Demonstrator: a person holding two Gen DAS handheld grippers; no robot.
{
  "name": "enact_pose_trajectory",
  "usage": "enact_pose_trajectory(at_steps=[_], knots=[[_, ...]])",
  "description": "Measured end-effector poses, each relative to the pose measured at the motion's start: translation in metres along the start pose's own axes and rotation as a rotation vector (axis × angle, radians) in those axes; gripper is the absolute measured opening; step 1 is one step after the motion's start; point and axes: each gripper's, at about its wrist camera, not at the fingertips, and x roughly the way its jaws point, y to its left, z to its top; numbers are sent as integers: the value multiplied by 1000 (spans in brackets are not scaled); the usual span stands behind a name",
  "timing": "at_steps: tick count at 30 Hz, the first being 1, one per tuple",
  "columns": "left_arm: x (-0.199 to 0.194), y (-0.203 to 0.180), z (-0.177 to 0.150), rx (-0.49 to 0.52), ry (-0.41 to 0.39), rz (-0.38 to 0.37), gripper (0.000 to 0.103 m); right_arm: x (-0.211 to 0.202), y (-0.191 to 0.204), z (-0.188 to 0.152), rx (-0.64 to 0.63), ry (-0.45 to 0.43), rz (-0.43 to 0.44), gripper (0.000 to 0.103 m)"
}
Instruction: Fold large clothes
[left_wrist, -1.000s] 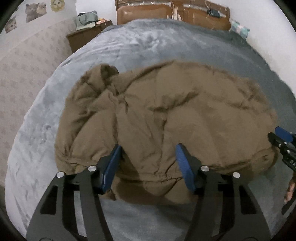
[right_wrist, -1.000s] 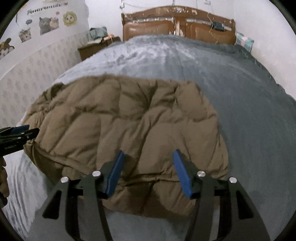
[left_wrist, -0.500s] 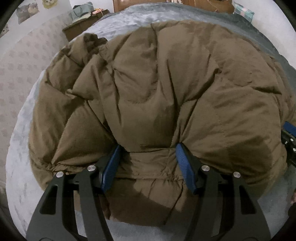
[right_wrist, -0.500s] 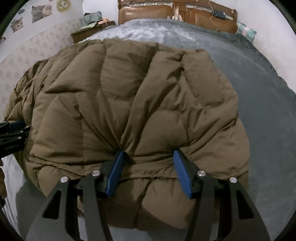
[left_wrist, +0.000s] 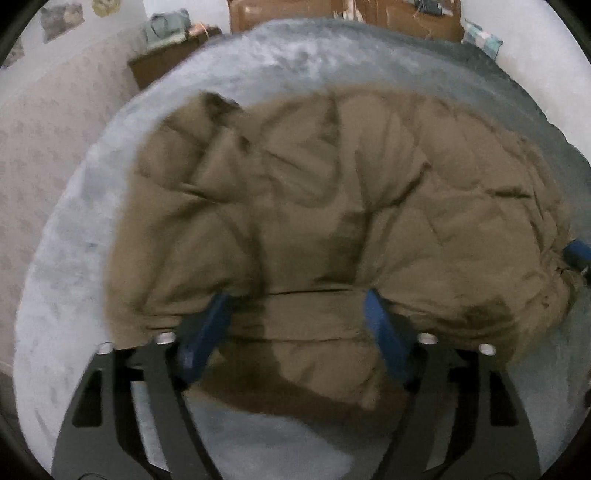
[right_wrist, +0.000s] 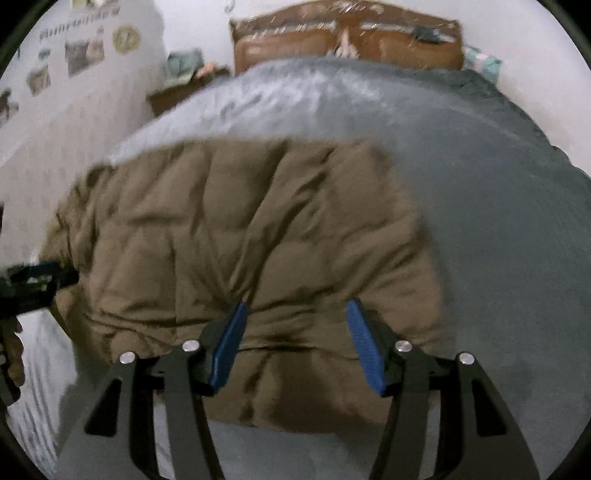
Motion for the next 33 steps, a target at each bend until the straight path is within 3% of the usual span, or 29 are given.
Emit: enact_pose_trajectory(at_steps=[3, 6, 10, 15, 18, 22, 26, 30, 33], knots=[[-12, 27, -1, -2, -37, 49, 88, -11, -25, 5, 25, -19, -53, 58], [0, 60, -2, -31, -21, 77, 83, 5, -45, 0, 63, 32, -67, 58], [33, 91, -6, -89, 60, -7, 80, 31, -40, -10, -10, 88, -101, 58], [50, 86, -9, -59, 77, 12, 82, 56, -41, -16, -4, 130, -118, 57], [66, 85, -13, -75, 91, 9, 90, 67, -38, -14, -11, 145, -117, 58], [73, 81, 1, -129, 95, -30, 90, 54, -43, -4, -8, 144, -88, 59], [57, 82, -1, -106, 63, -5, 90, 23, -63, 0, 57, 86, 33, 88], [37, 81, 2, -85, 23, 33, 100, 28, -79, -1, 115, 106, 81, 96], [35, 76, 9, -69, 13, 57, 100, 48, -81, -7, 152, 145, 92, 98]])
